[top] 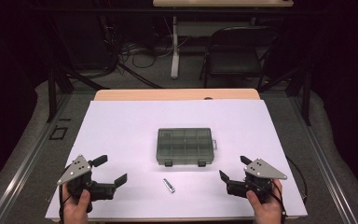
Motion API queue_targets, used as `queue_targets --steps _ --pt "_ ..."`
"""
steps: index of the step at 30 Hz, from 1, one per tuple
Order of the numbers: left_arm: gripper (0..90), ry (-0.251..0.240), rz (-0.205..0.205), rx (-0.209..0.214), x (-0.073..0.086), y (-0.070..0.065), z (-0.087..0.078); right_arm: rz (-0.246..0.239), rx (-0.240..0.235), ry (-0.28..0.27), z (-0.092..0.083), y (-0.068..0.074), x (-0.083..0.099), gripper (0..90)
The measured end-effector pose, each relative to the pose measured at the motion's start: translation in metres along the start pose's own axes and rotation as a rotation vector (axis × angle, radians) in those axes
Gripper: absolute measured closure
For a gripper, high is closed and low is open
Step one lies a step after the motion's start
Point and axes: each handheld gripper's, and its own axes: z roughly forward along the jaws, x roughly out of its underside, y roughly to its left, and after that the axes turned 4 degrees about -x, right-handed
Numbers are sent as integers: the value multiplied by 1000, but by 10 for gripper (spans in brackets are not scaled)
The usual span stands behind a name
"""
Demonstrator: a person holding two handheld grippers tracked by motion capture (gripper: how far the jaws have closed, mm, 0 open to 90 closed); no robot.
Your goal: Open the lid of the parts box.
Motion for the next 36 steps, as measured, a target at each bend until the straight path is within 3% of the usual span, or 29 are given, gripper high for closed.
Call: queue_targets --steps 7,11,14,21,22,29,32,33,36 --pt "1 38 -29 -5 -8 4 14 -18 -6 38 11 -3 -7 118" --pt "1 62 -51 -11 -15 5 24 1 -31 96 21 -6 -12 55" --pt "1 77 -57 -16 -20 5 30 19 -41 105 29 -9 -18 0" --pt "2 108 -65 -43 -25 7 40 37 -7 127 41 -7 -25 0" --pt "3 108 -64 -41 -25 7 41 34 8 159 43 -6 -26 14" --pt "28 114 -62 -35 -26 11 49 17 3 139 49 -5 -27 147" --pt "109 110 -75 -31 -25 12 52 5 14 133 51 -6 -28 185" --pt "178 109 -74 -25 -26 12 54 4 18 128 53 -7 -29 231" --pt "224 111 -59 -44 -27 8 61 10 13 128 55 -7 -30 297"
